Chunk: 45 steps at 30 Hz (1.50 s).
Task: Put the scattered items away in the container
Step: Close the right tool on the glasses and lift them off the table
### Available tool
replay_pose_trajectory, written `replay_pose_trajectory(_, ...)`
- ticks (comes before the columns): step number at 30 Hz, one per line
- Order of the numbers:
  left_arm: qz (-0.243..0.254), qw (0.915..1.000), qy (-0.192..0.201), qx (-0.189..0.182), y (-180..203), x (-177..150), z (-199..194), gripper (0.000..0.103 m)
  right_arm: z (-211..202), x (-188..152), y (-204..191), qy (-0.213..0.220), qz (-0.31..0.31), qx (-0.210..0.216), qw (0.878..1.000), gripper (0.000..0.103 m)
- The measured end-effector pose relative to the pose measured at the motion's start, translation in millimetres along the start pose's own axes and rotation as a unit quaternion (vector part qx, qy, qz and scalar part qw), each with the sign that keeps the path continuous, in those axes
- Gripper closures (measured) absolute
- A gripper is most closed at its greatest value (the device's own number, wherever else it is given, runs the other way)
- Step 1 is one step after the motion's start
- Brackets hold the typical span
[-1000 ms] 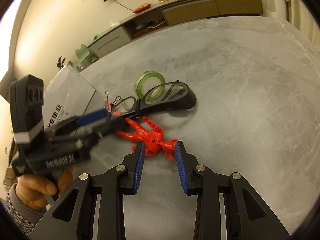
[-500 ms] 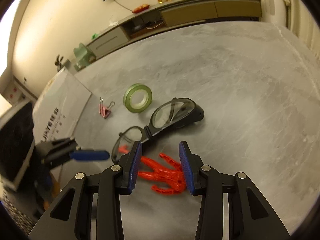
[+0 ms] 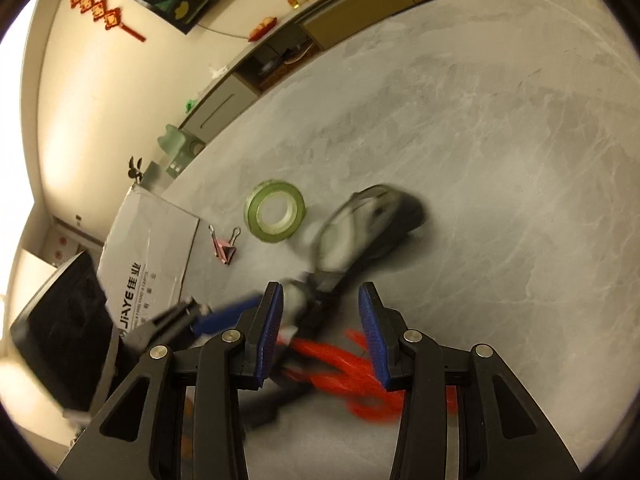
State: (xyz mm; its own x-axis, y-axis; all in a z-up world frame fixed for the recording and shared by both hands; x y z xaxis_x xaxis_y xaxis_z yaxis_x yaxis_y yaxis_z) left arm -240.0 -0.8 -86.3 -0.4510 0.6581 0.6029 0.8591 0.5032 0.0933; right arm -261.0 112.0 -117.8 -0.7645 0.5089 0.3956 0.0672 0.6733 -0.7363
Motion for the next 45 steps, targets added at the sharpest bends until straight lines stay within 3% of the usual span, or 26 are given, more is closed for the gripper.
replay_pose_trajectory(3,0.042,0.9990,-0.001,-0.014,23.2,-2.1,-7.4,0.039,2.5,-3.6,-1.4,-0.014,-0.021,-0.030,0.999,0.059)
replay_pose_trajectory(5,0.051,0.9985,-0.004,-0.019,29.8,-4.0,-8.3,0.039,2.2,-5.3,-1.5,-0.017,-0.027,-0.042,0.999,0.066)
replay_pose_trajectory(6,0.051,0.9986,-0.006,-0.016,29.5,-4.8,-7.2,0.039,2.1,-5.7,-2.5,-0.017,-0.028,-0.042,0.999,0.072)
replay_pose_trajectory(12,0.036,0.9993,0.010,-0.008,25.3,3.8,-15.7,0.038,-12.6,-0.1,-15.9,0.010,-0.029,-0.010,0.999,0.076)
replay_pose_trajectory(18,0.051,0.9984,0.022,-0.005,31.8,8.2,-29.9,0.037,-36.4,8.7,-13.2,0.049,0.051,0.083,0.994,0.077)
replay_pose_trajectory(22,0.062,0.9978,0.025,-0.008,40.2,8.1,-37.9,0.037,-44.4,9.2,-2.2,0.067,0.123,0.151,0.979,0.078)
replay_pose_trajectory(24,0.066,0.9973,0.030,-0.006,39.5,6.8,-47.1,0.037,-46.0,9.7,-4.3,0.070,0.153,0.202,0.965,0.078)
replay_pose_trajectory(30,0.038,0.9982,0.045,-0.008,28.6,11.3,-74.9,0.037,-46.5,7.9,-25.0,0.065,0.170,0.269,0.946,0.078)
replay_pose_trajectory(33,0.033,0.9977,0.055,-0.023,30.0,10.3,-87.6,0.036,-53.6,9.9,-25.8,0.078,0.173,0.274,0.943,0.078)
replay_pose_trajectory(36,0.090,0.9940,0.062,0.004,49.0,2.9,-85.6,0.033,-73.9,19.3,-18.6,0.102,0.153,0.241,0.953,0.078)
replay_pose_trajectory(40,0.172,0.9820,0.067,0.039,79.9,1.7,-57.2,0.033,-98.8,21.5,-9.3,0.123,0.136,0.189,0.965,0.078)
replay_pose_trajectory(45,0.218,0.9739,0.029,0.057,91.8,-4.9,-7.6,0.033,-120.8,16.5,4.4,0.128,0.129,0.157,0.971,0.078)
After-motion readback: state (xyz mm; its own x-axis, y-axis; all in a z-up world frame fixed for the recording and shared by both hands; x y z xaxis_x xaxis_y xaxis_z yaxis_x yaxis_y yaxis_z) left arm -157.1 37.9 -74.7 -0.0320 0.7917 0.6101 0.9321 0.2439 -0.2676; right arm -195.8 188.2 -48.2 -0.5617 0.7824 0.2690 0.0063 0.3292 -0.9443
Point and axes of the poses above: each gripper's, at about its wrist camera, not at the fingertips, and z roughly the way its jaws point, y to its right, x to its top, the point moved 8 cm from there along z, roughly the way its jaws point, and after that the axes turned 12 degrees about x, right-handed, at the moved point
